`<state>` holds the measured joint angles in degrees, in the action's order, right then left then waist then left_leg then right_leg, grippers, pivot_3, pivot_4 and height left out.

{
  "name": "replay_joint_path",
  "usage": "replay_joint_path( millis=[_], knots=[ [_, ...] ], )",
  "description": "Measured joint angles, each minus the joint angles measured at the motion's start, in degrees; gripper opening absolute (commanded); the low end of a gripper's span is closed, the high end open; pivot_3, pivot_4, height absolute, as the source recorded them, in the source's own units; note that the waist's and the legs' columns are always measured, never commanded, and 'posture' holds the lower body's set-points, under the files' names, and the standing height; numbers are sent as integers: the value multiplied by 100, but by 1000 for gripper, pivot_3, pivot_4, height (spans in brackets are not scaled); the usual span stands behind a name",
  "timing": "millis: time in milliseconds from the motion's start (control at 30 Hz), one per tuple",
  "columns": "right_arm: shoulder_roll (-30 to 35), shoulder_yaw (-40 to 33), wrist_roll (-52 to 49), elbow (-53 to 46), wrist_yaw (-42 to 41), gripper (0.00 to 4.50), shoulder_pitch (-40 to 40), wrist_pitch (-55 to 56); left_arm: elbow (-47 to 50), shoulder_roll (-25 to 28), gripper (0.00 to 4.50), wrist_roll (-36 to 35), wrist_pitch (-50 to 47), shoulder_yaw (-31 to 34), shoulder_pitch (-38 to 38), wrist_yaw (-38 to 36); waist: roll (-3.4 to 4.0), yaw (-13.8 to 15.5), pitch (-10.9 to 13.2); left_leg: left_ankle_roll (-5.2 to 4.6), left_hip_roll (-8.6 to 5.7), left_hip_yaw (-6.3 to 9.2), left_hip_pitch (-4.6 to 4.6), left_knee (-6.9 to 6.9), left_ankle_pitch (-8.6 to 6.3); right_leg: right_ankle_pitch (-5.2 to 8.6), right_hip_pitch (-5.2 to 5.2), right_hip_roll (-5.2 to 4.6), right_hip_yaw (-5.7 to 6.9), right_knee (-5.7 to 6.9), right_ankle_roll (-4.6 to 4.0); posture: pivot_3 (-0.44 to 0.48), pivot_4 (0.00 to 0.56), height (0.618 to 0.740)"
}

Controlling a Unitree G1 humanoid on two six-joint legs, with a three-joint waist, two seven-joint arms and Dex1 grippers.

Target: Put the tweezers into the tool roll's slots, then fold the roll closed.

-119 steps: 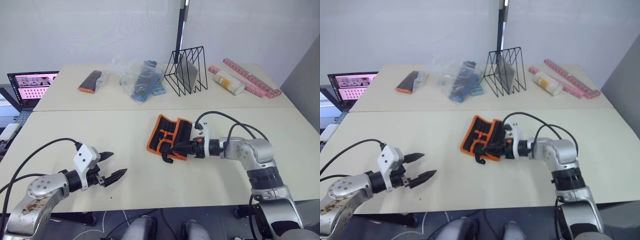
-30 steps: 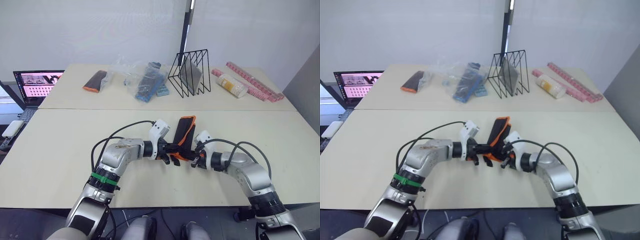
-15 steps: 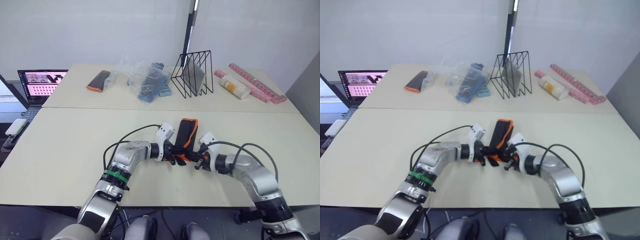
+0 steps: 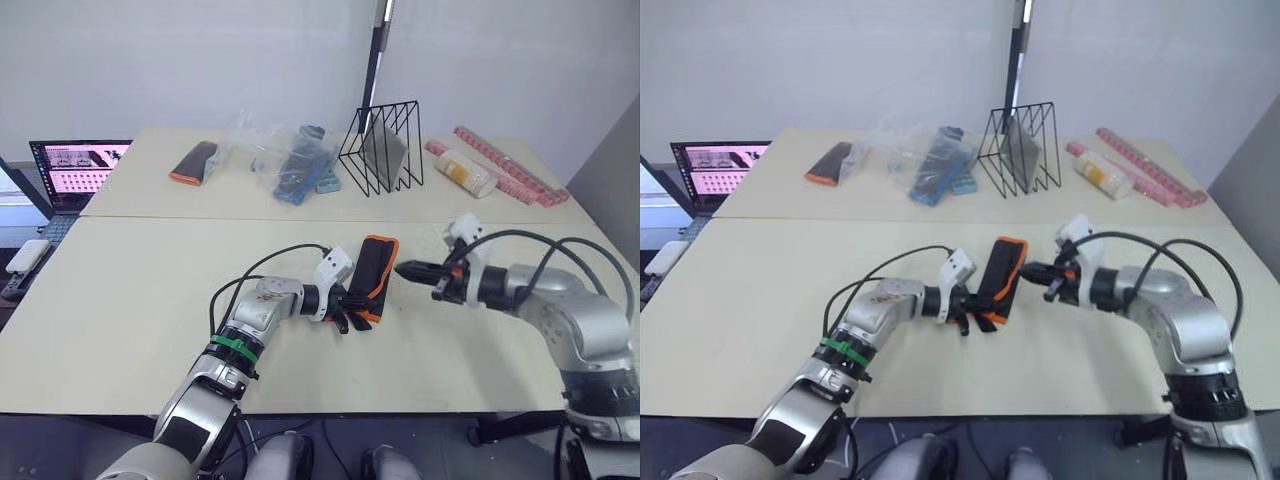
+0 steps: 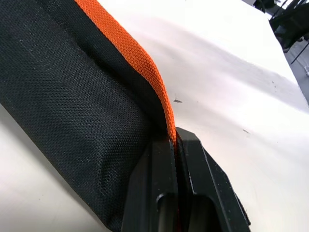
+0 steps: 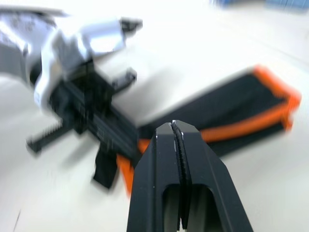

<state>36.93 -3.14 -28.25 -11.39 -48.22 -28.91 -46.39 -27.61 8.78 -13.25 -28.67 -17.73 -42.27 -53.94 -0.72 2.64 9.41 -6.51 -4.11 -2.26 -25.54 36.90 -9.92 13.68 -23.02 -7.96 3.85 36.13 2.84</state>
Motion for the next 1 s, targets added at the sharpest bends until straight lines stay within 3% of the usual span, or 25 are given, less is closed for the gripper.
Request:
replay_joint_path(
  millis=[267,433,733,867,900,1000],
  knots=[
    [-592,1231,1071,1564,65,0,-813,1095,161,16,33,151,-12,-45,40,13,-8,-19,-7,-3,-3,0,0,1,-2,-6,-4,5,1,4,-3,0,150,707],
    [-677,1540,1584,2481,-61,0,-899,1701,548,89,1551,166,-193,-91,194,-56,-7,-40,-7,-6,-4,-1,0,0,-4,-9,-10,9,-1,11,-5,0,150,707],
    [-704,1559,1784,3020,-349,0,-882,2437,1526,418,4482,-102,-844,54,498,-73,-6,-153,-9,0,-2,0,4,0,0,-10,-11,20,-3,12,-6,0,150,707],
    [-861,1516,1812,3238,-344,0,-827,2660,1624,516,4482,-282,-676,394,591,-56,-5,-186,-9,1,-1,0,5,0,0,-10,-13,26,-5,13,-6,0,150,707],
    [-877,1500,1812,3279,-342,0,-808,2735,1621,540,3918,-280,-529,498,595,-34,-5,-186,-9,2,-1,0,5,0,1,-10,-13,27,-6,13,-7,0,150,707],
    [-914,1469,1845,3367,-341,0,-798,2856,1608,545,2971,-302,-300,770,526,6,-5,-186,-9,3,-2,0,5,0,1,-11,-12,27,-6,12,-7,0,150,707]
  ],
)
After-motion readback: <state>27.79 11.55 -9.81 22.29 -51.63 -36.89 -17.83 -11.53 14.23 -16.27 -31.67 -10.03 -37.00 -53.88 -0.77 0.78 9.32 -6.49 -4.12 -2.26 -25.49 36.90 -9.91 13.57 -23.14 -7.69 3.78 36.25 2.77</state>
